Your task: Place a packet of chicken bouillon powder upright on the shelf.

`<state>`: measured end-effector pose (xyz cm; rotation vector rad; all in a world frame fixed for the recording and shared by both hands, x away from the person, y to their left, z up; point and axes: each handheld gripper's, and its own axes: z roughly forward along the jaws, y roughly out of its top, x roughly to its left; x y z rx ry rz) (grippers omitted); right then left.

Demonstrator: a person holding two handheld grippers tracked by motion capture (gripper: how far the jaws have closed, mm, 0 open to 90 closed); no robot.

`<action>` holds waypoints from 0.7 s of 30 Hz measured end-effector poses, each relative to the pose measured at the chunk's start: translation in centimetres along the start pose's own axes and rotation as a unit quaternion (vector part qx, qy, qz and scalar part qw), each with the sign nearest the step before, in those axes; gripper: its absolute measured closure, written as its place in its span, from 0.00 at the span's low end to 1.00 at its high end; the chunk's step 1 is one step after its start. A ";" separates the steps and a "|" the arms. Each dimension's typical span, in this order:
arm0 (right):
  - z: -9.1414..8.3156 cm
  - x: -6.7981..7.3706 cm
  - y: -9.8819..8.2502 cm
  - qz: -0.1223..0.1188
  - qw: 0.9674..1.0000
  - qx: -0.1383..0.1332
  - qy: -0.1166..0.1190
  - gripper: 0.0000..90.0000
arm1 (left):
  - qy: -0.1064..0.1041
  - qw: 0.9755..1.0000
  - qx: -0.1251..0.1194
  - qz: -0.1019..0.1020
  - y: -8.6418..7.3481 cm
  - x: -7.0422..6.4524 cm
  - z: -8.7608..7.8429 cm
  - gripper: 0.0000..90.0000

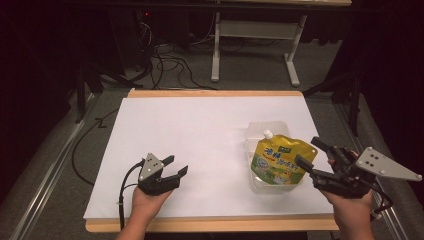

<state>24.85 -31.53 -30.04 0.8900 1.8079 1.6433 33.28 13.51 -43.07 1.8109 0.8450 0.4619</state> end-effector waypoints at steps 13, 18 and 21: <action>6.5 2.2 -6.9 0.023 0.993 0.101 0.053 0.28 | -0.007 1.000 0.004 0.007 0.0 -0.2 0.2 0.42; 7.0 2.5 -7.2 0.014 0.993 0.106 0.055 0.28 | -0.009 1.000 0.005 0.006 0.0 -0.1 0.2 0.42; 6.8 2.3 -7.2 0.017 0.993 0.105 0.053 0.28 | -0.010 1.000 0.009 0.006 0.0 -0.1 0.3 0.42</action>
